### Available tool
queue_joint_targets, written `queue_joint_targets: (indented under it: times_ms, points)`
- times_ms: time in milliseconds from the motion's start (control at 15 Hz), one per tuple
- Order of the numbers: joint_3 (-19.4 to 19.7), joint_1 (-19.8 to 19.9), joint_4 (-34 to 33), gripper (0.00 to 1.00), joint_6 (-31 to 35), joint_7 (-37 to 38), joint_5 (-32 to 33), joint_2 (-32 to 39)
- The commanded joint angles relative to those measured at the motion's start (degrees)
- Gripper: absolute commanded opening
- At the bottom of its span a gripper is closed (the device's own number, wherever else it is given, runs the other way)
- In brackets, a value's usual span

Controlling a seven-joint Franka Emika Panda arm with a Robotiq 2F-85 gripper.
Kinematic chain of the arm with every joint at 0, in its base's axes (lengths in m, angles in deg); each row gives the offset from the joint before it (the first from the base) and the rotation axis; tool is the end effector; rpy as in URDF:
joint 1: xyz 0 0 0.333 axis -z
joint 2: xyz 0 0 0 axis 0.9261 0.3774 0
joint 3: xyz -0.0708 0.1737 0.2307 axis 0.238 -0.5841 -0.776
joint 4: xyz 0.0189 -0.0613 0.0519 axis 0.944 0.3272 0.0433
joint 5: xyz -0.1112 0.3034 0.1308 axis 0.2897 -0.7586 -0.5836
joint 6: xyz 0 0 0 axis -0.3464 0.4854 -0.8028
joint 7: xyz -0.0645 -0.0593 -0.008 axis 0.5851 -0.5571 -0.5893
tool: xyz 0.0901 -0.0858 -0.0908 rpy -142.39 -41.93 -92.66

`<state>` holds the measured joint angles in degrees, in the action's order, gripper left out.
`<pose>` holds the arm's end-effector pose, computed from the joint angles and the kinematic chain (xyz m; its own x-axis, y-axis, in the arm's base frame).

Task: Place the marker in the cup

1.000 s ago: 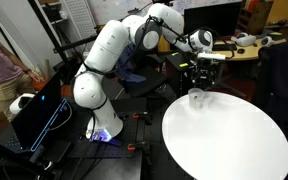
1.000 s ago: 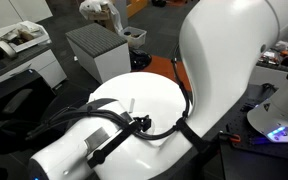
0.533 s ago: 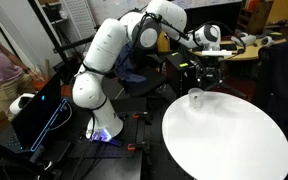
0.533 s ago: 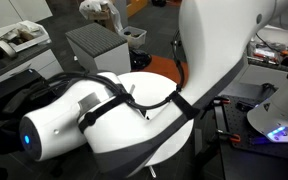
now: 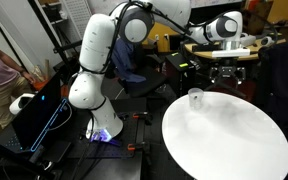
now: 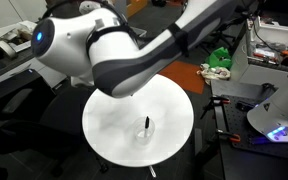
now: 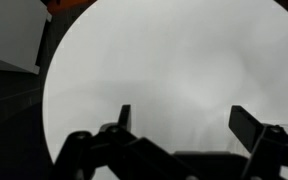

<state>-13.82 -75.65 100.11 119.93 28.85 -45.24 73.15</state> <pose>0.6090 0.1015 0.2836 0.4473 0.7390 -0.5038 0.8868 -0.4397 0.1424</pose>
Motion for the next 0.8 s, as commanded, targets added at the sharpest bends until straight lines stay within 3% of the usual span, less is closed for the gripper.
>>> queue_joint_targets:
  times_ms: [0,400,467,733]
  points:
    - [2.19,4.56,9.05,1.00,10.72,2.23,-3.92,-8.06]
    - [6.04,10.74,18.56,1.00,26.53,-0.54,-8.27,-15.33]
    - [6.42,8.83,12.88,1.00,22.20,-0.34,-7.15,-11.14]
    - [6.95,10.05,16.13,1.00,24.87,-0.41,-7.74,-13.34]
